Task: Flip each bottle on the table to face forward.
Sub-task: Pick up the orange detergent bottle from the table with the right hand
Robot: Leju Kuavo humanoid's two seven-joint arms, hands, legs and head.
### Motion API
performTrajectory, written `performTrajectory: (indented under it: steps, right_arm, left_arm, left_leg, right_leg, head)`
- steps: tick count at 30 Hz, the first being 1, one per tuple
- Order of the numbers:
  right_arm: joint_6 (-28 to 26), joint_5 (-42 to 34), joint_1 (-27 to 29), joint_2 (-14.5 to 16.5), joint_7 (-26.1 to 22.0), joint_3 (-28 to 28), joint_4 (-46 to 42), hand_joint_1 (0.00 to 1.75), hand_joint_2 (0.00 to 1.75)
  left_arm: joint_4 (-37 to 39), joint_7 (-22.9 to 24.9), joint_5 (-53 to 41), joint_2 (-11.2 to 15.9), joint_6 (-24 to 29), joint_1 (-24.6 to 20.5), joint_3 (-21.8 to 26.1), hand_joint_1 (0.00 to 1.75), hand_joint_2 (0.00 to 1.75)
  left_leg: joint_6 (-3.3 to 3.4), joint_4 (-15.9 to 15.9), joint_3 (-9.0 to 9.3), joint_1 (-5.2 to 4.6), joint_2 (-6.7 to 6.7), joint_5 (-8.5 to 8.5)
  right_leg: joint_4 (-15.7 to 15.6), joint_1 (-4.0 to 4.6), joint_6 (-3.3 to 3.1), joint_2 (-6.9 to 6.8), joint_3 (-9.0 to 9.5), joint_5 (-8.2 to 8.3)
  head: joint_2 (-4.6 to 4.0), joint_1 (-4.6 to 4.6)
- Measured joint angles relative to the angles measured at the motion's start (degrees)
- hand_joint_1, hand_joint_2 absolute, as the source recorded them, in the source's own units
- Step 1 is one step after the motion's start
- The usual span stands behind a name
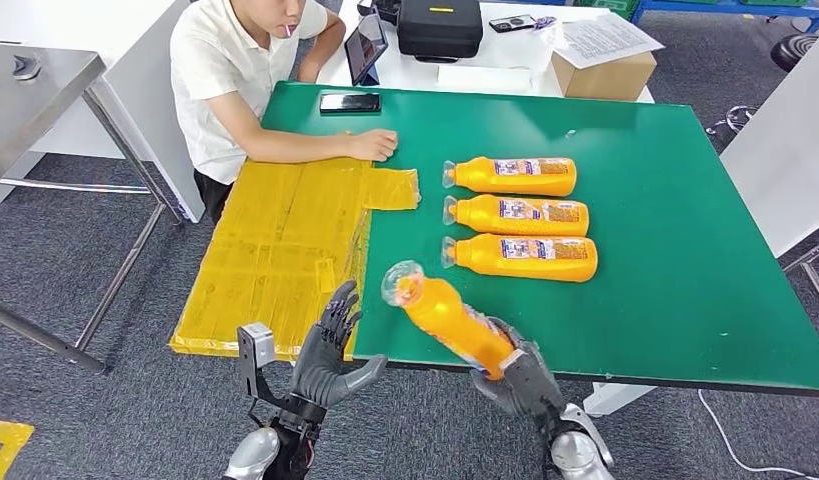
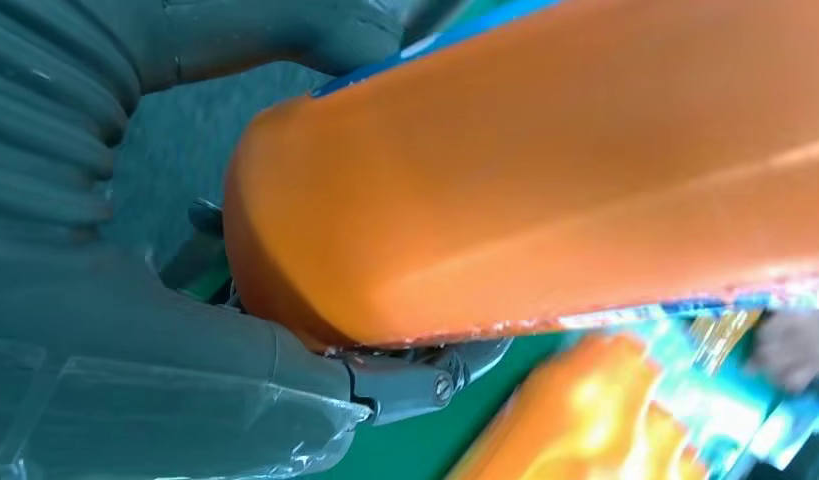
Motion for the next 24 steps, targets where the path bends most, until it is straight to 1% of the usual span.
performTrajectory:
  steps: [6, 10, 13, 16, 18, 22, 24]
  right_arm:
    - [0.15, -1.06, 0.66, 1.09, -0.15, 1.94, -1.17, 1.75, 1.75]
    - [-0.44, -1.57, 0.83, 3.62, 0.34, 5.10, -1.44, 1.75, 1.75]
    - [-2.38, -1.31, 0.07, 5.47, 1.45, 8.43, -0.66, 1.74, 1.75]
    - [-5.40, 0.39, -1.65, 6.56, 2.35, 11.77, 1.37, 1.63, 1.75]
    - [-6.49, 1.29, -2.57, 7.25, 2.68, 13.88, 2.57, 1.59, 1.75]
    - [-7.85, 1.54, -4.29, 8.63, 3.39, 17.26, 4.82, 1.68, 1.75]
    - [-9.08, 1.36, -5.40, 9.17, 4.00, 18.74, 6.02, 1.70, 1.75]
  left_arm:
    - [-0.05, 0.20, 0.16, 0.26, 1.03, 0.01, -0.46, 0.00, 1.75]
    - [-0.05, 1.61, 0.76, 0.27, 2.36, -0.35, -1.57, 0.00, 1.75]
    - [-0.17, 2.05, 2.35, 0.27, 2.50, -0.69, -2.68, 0.00, 1.75]
    - [-0.73, 1.58, 3.20, 0.27, 3.48, -1.16, -3.43, 0.00, 1.75]
    - [-0.96, 1.24, 3.14, 0.27, 4.60, -1.75, -3.62, 0.00, 1.75]
    - [-1.04, 1.09, 3.14, 0.29, 5.26, -2.81, -3.67, 0.00, 1.75]
    - [-1.07, 1.26, 3.23, 0.29, 5.24, -3.09, -3.80, 0.00, 1.75]
  left_leg:
    - [0.03, 0.00, -0.27, -0.05, -0.05, 0.02]
    - [0.02, 0.01, -0.40, -0.04, -0.03, 0.02]
    - [0.01, 0.01, -0.48, -0.02, -0.03, 0.03]
    - [0.00, 0.00, -0.50, -0.01, -0.02, 0.05]
    - [0.00, 0.00, -0.52, -0.01, -0.04, 0.05]
    - [0.01, 0.01, -0.54, -0.02, -0.06, 0.06]
    - [0.01, 0.01, -0.55, -0.03, -0.06, 0.06]
  right_leg:
    - [0.00, -0.04, 0.01, -0.02, -0.18, 0.00]
    - [0.02, -0.02, 0.02, -0.02, -0.35, 0.01]
    - [0.06, -0.01, 0.01, -0.02, -0.45, 0.01]
    - [0.07, -0.01, 0.01, -0.02, -0.49, 0.01]
    - [0.07, -0.01, 0.01, -0.03, -0.49, 0.00]
    - [0.08, -0.02, 0.01, -0.03, -0.49, 0.01]
    - [0.07, -0.03, 0.01, -0.03, -0.49, 0.01]
  head:
    - [0.00, 0.02]
    - [0.00, 0.00]
    - [0.00, -0.01]
    - [0.00, 0.01]
    - [0.00, 0.01]
    - [0.00, 0.02]
    - [0.00, 0.02]
